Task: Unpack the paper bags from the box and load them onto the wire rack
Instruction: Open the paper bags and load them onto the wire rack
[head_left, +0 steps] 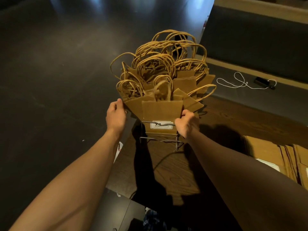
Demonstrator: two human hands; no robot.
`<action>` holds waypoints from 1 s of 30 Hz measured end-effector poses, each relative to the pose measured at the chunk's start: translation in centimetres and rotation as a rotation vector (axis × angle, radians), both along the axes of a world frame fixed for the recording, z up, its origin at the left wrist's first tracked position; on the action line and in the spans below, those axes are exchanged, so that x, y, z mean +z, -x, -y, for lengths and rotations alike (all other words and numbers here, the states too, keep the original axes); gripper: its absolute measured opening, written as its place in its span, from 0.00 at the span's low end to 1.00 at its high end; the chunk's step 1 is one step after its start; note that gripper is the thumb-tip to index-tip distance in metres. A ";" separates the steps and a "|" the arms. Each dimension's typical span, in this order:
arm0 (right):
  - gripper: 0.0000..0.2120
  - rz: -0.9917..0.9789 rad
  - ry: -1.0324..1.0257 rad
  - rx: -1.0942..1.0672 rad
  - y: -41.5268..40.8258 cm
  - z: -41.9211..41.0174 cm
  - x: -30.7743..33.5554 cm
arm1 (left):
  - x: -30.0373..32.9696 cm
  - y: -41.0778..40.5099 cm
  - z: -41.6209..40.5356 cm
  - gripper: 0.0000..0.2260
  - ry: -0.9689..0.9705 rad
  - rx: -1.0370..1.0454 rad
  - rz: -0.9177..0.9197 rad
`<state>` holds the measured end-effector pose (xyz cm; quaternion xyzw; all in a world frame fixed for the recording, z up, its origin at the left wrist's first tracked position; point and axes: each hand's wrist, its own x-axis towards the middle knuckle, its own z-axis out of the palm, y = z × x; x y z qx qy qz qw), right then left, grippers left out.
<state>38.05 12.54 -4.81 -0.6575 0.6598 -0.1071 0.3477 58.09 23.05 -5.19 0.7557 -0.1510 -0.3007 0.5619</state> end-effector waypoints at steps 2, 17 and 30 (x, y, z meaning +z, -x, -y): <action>0.03 0.045 -0.013 -0.005 0.2 0.0 0.1 | 0.0 0.2 -0.1 0.16 0.003 -0.003 -0.022; 0.13 0.185 -0.069 -0.167 2.6 -0.2 1.0 | 1.3 5.3 0.1 0.16 -0.194 -0.153 0.259; 0.36 0.138 -0.099 -0.133 7.2 1.6 -0.2 | 0.5 11.9 2.7 0.13 -0.219 -0.453 0.388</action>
